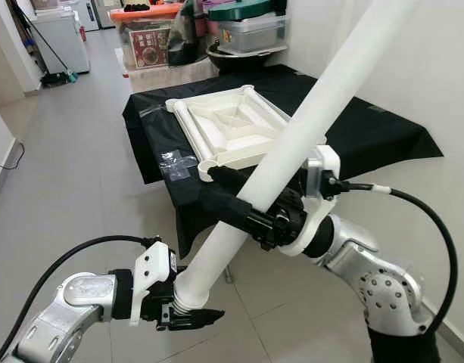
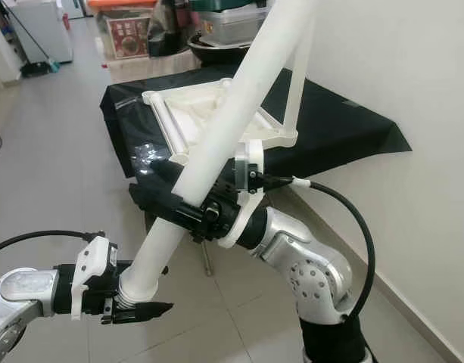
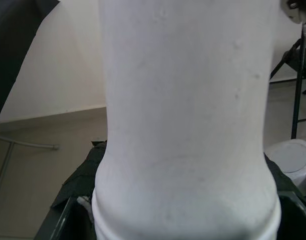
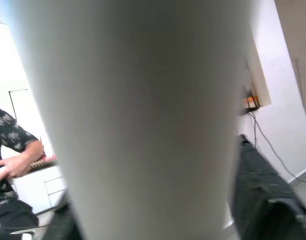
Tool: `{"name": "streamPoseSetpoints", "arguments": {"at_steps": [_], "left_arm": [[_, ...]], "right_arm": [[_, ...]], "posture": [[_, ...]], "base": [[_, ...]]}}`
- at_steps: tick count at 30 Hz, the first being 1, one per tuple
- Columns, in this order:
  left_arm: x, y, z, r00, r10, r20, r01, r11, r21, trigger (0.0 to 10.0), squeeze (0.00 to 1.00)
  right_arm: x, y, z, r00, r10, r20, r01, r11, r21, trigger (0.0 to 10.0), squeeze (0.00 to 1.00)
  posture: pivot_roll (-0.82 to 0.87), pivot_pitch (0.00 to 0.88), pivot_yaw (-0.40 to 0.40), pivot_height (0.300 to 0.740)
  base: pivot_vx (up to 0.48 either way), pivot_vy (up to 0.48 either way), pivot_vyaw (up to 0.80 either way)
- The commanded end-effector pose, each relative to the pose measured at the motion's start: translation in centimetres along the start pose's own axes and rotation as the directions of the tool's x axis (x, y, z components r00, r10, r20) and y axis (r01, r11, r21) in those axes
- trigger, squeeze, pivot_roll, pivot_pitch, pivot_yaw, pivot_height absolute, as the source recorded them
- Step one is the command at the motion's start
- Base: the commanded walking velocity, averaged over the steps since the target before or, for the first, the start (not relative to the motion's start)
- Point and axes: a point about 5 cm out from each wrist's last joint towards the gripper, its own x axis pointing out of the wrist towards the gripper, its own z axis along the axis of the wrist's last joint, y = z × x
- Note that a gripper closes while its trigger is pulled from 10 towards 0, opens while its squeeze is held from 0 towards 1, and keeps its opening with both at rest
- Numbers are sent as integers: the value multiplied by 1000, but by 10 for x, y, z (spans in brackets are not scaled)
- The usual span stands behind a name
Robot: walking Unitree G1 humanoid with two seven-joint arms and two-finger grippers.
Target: Building children table
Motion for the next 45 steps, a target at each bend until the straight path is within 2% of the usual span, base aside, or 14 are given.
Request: {"name": "streamPoseSetpoints", "arguments": {"at_steps": [1, 5, 14, 15, 16, 17, 24, 35, 36, 37, 40, 43, 44, 45], "left_arm": [[6, -6, -4, 997, -67, -37, 67, 998, 5, 10000, 0], [14, -1, -2, 995, -96, -22, 96, 995, 6, 10000, 0], [19, -3, -2, 988, -151, -31, 152, 988, 15, 10000, 0], [19, -2, -2, 989, -143, -26, 143, 990, 19, 10000, 184], [19, -2, -2, 989, -143, -26, 143, 990, 19, 10000, 184], [19, 1, -2, 993, -117, -9, 117, 993, 16, 10000, 1000], [10, 10, 2, 999, -15, 43, 15, 1000, 1, 10000, 1000], [-33, 24, 20, 956, 272, 107, -275, 961, 8, 10000, 1000], [-36, 23, 23, 944, 305, 124, -309, 951, 12, 10000, 643], [-39, 23, 24, 930, 341, 138, -347, 938, 17, 10000, 0], [-42, 19, 26, 913, 373, 164, -377, 926, -10, 10000, 0], [-45, 17, 24, 890, 424, 169, -424, 905, -39, 10000, 0], [-46, 19, 23, 871, 461, 172, -459, 887, -53, 10000, 0], [-47, 20, 22, 857, 485, 174, -482, 874, -62, 10000, 0]], "right_arm": [[4, 5, 2, 999, 28, 21, -28, 1000, 6, 0, 0], [7, 9, 2, 995, 52, 85, -56, 998, 41, 0, 0], [7, 15, -3, 995, 57, 78, -62, 997, 53, 0, 0], [6, 14, -4, 996, 51, 74, -55, 997, 55, 0, 0], [6, 14, -4, 996, 51, 74, -55, 997, 55, 0, 0], [6, 13, -5, 997, 42, 72, -46, 997, 55, 0, 0], [3, 3, -3, 997, -23, 74, 20, 999, 34, 0, 0], [-29, -29, 12, 959, -274, 74, 280, 957, -82, 0, 0], [-34, -34, 12, 946, -317, 68, 322, 942, -96, 0, 0], [-39, -38, 12, 934, -350, 66, 355, 929, -105, 0, 0], [-47, -45, 13, 909, -413, 61, 417, 900, -126, 0, 0], [-56, -57, 14, 842, -536, 60, 538, 827, -163, 0, 0], [-61, -67, 14, 784, -618, 58, 617, 766, -181, 3373, 0], [-64, -74, 14, 741, -669, 58, 666, 720, -193, 3373, 0]], "posture": [[-25, 0, -7, 740], [-45, 0, -3, 740], [-59, 0, 3, 740], [-58, 0, 3, 740], [-58, 0, 3, 740], [-57, 0, 1, 740], [-48, 0, -7, 740], [-24, 0, -23, 740], [-24, 0, -23, 740], [-20, 0, -25, 740], [-16, 0, -27, 740], [-16, 0, -25, 740], [-16, 0, -23, 740], [-16, 0, -23, 740]], "base": [[0, 0, 0], [0, 0, 0], [0, 0, 0], [0, 0, 0], [0, 0, 0], [0, 0, 0], [0, 0, 0], [0, 0, 0], [0, 0, 0], [0, 0, 0], [0, 0, 0], [0, 0, 0], [0, 0, 0], [0, 0, 0]]}}
